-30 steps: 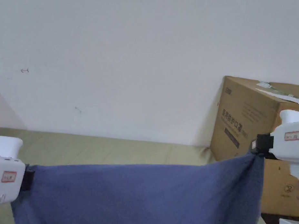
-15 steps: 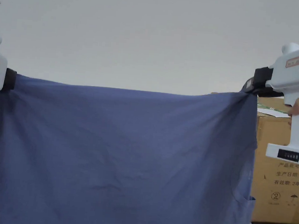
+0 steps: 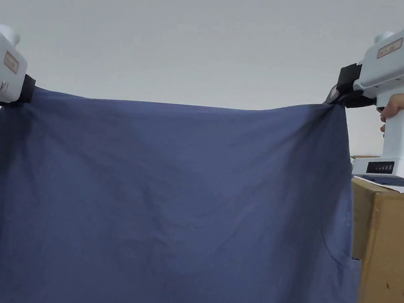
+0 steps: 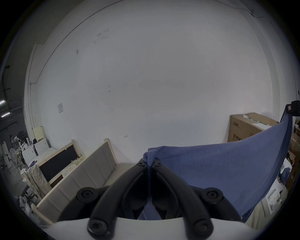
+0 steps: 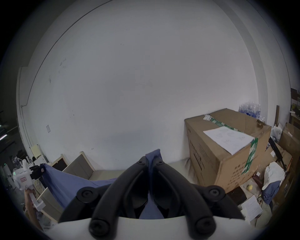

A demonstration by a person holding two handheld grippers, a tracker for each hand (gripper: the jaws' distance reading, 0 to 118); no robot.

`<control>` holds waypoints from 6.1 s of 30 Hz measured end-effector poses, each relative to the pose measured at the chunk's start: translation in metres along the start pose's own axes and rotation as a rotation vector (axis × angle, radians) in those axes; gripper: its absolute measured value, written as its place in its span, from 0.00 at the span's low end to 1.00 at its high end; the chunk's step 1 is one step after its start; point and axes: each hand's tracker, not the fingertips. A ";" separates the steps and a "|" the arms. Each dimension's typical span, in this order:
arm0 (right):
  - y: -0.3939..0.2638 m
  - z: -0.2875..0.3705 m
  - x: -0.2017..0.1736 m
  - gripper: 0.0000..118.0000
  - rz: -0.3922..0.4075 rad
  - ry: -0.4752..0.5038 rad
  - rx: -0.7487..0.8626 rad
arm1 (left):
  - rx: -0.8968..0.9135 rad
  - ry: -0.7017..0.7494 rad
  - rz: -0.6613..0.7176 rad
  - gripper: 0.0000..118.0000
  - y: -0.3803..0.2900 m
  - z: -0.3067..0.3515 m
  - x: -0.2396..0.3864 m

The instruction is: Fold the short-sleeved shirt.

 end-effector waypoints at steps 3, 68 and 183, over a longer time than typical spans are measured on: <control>0.009 -0.009 -0.011 0.04 0.013 -0.016 0.015 | 0.013 -0.011 0.000 0.01 0.017 -0.030 0.001; -0.603 0.169 0.114 0.04 -0.097 -0.153 -0.691 | -0.750 -0.076 0.095 0.01 -0.576 0.131 -0.021; -0.571 0.023 0.105 0.96 0.142 -0.182 -0.647 | -0.742 -0.103 0.077 0.95 -0.572 0.014 -0.023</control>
